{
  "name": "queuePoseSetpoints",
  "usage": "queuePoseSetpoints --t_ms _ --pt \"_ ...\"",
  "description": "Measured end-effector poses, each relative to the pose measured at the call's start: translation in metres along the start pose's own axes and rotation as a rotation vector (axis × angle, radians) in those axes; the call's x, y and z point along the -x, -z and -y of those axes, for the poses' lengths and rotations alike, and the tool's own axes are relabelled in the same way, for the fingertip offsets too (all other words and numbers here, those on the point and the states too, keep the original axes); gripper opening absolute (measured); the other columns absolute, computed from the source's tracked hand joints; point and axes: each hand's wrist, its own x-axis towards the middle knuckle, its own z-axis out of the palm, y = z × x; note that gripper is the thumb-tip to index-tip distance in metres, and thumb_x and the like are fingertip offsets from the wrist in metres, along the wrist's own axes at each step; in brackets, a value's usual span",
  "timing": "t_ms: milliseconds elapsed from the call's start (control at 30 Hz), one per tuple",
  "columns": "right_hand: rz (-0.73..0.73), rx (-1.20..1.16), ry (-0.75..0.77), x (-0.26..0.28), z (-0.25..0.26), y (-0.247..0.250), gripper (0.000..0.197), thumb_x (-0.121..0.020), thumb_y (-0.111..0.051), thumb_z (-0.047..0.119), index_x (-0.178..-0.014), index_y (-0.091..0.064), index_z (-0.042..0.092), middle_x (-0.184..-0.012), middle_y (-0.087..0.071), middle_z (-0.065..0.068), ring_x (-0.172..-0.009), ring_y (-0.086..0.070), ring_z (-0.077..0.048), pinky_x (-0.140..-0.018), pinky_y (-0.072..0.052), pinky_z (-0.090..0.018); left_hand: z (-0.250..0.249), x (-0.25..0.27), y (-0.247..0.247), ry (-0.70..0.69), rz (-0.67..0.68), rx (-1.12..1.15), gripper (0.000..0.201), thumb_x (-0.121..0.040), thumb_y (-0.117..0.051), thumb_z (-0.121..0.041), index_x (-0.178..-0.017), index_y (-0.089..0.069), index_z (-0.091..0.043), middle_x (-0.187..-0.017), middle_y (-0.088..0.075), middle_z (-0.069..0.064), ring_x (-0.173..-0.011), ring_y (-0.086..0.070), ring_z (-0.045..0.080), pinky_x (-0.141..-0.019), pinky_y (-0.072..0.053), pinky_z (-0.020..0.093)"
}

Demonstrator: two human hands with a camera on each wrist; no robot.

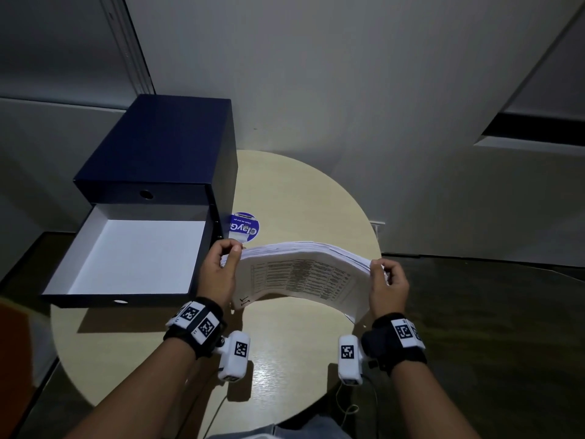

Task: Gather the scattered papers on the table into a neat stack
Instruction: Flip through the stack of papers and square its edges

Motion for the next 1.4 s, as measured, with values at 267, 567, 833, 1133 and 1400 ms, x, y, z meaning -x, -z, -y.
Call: queuePoseSetpoints --t_ms 267,567,833,1133,1400 --pt "0.034 -0.007 0.048 -0.001 0.007 0.0 0.006 -0.091 -0.065 0.01 -0.092 -0.061 0.006 -0.091 -0.068 0.003 -0.081 -0.058 -0.007 -0.072 -0.044 -0.026 0.003 -0.003 0.002 -0.004 0.006 -0.017 0.011 -0.096 -0.054 -0.034 -0.095 -0.062 -0.026 -0.102 -0.067 0.0 -0.097 -0.063 0.03 -0.077 -0.055 0.05" --pt "0.103 0.128 0.015 0.0 0.002 0.011 0.014 -0.092 -0.062 0.02 -0.085 -0.055 0.03 -0.098 -0.063 -0.001 -0.098 -0.059 -0.034 -0.083 -0.053 -0.05 0.001 -0.003 0.003 0.021 0.004 -0.031 0.014 -0.097 -0.052 -0.037 -0.095 -0.061 -0.027 -0.099 -0.066 0.002 -0.095 -0.063 0.029 -0.074 -0.056 0.047" --pt "0.297 0.126 0.042 0.009 0.008 0.023 0.059 -0.081 -0.074 0.025 -0.129 -0.042 0.034 -0.128 -0.054 0.006 -0.116 -0.055 -0.017 -0.097 -0.049 -0.043 0.011 0.005 0.017 0.003 0.224 0.068 0.053 -0.077 -0.076 -0.018 -0.122 -0.048 -0.025 -0.117 -0.059 -0.002 -0.106 -0.06 0.016 -0.075 -0.055 0.028" --pt "0.632 1.009 0.832 0.03 0.088 -0.06 0.071 -0.085 -0.063 0.037 -0.146 -0.029 0.027 -0.159 -0.028 0.002 -0.151 -0.015 -0.022 -0.123 -0.006 -0.052 -0.033 -0.001 -0.01 -0.457 0.122 -0.395 0.02 -0.082 -0.069 0.004 -0.094 -0.067 -0.013 -0.094 -0.069 -0.002 -0.085 -0.064 0.016 -0.077 -0.052 0.029" --pt "0.758 0.801 0.707 -0.002 0.103 -0.057 0.01 -0.086 -0.057 0.021 -0.095 -0.057 0.025 -0.084 -0.069 -0.006 -0.079 -0.063 -0.032 -0.067 -0.052 -0.039 -0.088 -0.016 0.001 -0.64 0.368 -0.598 0.023 -0.087 -0.068 -0.02 -0.107 -0.057 -0.019 -0.092 -0.066 -0.009 -0.08 -0.061 0.013 -0.071 -0.049 0.027"
